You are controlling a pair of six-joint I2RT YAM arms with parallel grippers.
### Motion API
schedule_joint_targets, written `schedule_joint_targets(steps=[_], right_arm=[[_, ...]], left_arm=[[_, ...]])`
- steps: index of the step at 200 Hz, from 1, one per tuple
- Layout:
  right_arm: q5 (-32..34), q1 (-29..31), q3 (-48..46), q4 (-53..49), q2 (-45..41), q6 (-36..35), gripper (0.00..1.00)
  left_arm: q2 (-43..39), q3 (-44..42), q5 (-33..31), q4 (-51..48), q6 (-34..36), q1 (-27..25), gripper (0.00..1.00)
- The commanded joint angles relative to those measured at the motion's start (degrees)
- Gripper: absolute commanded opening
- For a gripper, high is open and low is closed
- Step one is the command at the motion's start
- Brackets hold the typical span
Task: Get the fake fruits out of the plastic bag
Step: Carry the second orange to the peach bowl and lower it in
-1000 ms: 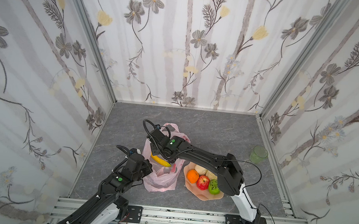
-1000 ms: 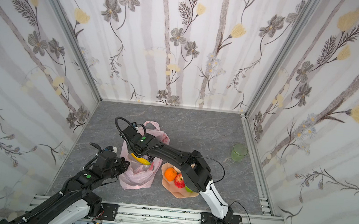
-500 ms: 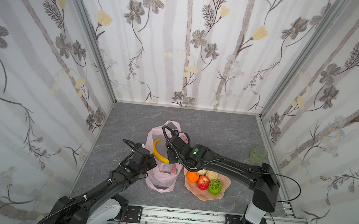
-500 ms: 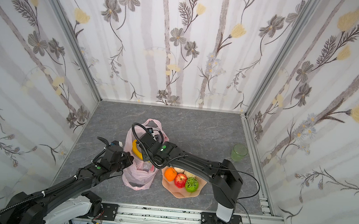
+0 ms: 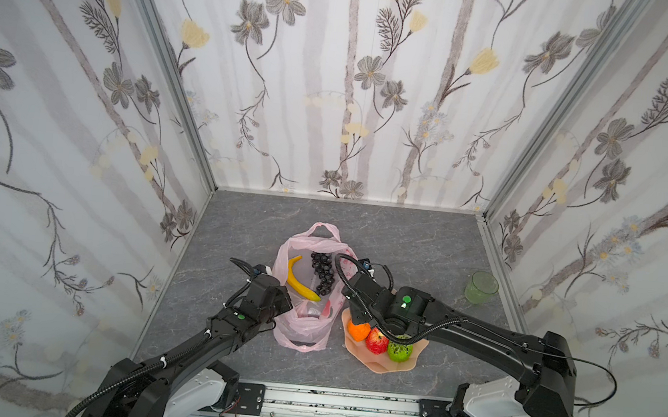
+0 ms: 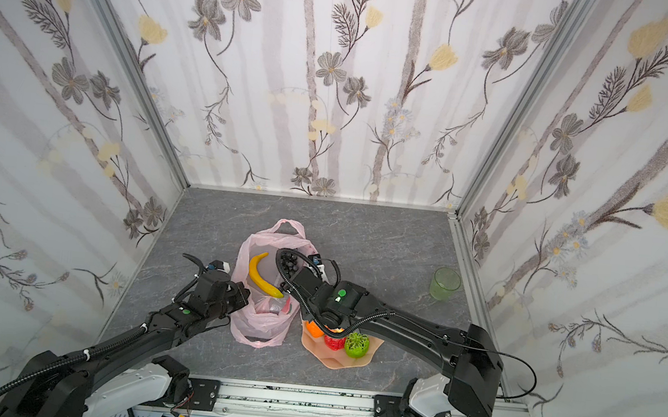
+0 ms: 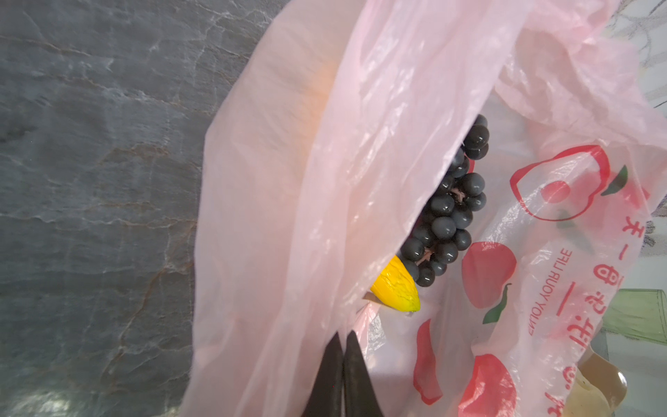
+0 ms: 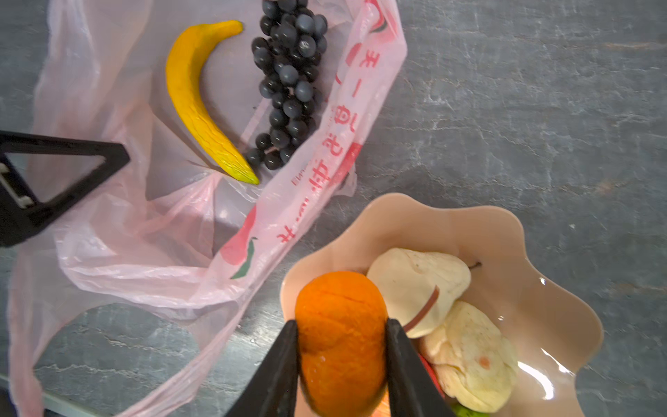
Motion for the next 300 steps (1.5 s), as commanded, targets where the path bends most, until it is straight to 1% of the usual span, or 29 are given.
schedule_joint_targets(steps=[1, 31, 68, 174, 246, 300], right_arm=[[5.47, 0.63, -0.19, -6.89, -0.44, 2.82, 0.36], [9.57, 1.74, 0.31, -14.22, 1.32, 5.30, 0.36], [11.55, 3.83, -0.13, -17.62, 4.23, 7.07, 0.36], [14.27, 5.20, 1.27, -18.04, 8.67, 7.74, 0.37], [16.13, 6.44, 2.81, -20.86, 13.21, 9.49, 0.37], [16.40, 8.20, 4.69, -21.55, 16.55, 9.23, 0.45]], left_arm=[[-0.01, -0.40, -0.68, 1.73, 0.10, 0.14, 0.00], [-0.14, -0.91, -0.41, 1.91, 0.01, 0.18, 0.00], [-0.17, -1.29, -0.01, 2.04, 0.01, 0.45, 0.00], [-0.68, -1.60, 1.13, 2.26, -0.42, 0.82, 0.00], [-1.83, -2.35, 1.70, 2.26, -0.34, 1.12, 0.00], [-2.87, -2.78, 2.06, 2.21, -0.35, 1.54, 0.00]])
